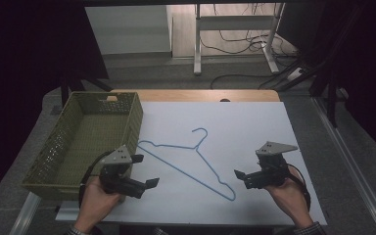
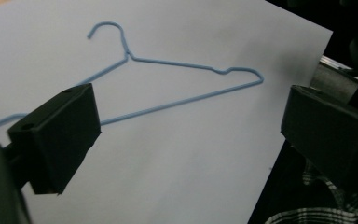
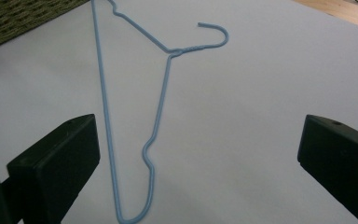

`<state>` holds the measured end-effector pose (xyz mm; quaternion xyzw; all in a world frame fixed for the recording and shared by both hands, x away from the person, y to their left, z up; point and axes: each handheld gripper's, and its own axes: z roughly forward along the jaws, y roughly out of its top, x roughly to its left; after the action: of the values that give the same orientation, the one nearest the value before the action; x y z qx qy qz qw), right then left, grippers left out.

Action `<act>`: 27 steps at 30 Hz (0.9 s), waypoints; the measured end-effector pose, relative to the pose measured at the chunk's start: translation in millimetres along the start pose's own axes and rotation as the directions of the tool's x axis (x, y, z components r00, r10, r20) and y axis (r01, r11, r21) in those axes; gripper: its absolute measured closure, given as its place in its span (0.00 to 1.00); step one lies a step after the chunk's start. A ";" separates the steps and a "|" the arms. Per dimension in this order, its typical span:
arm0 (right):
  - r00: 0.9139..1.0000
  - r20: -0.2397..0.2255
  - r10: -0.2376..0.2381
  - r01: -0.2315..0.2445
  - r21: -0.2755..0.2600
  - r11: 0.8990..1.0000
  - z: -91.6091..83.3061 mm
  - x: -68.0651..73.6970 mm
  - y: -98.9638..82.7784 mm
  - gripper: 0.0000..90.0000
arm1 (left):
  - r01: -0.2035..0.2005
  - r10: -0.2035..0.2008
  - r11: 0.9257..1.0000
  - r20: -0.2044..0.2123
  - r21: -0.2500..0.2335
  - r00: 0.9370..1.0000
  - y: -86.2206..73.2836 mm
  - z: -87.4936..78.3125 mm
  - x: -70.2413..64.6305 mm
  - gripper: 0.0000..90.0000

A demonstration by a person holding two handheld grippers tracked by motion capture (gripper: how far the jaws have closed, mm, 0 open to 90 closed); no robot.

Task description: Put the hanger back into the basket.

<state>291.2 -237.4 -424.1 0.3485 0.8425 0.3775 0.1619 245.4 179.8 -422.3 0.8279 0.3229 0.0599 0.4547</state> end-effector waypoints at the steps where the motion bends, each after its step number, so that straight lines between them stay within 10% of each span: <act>1: 1.000 0.002 -0.005 0.005 0.000 1.000 0.6 0.0 0.9 0.00 | 0.002 -0.002 1.000 0.012 -0.001 1.000 1.5 3.0 0.3 0.06; 27: 0.998 -0.062 0.017 -0.012 0.080 0.997 52.6 6.1 27.2 0.00 | -0.069 0.070 0.996 -0.018 0.064 0.997 12.7 77.2 8.2 0.00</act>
<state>327.8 -192.7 -438.7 0.3488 0.8589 0.3558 0.1186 288.2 124.7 -458.7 0.8520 0.3003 0.0736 0.4225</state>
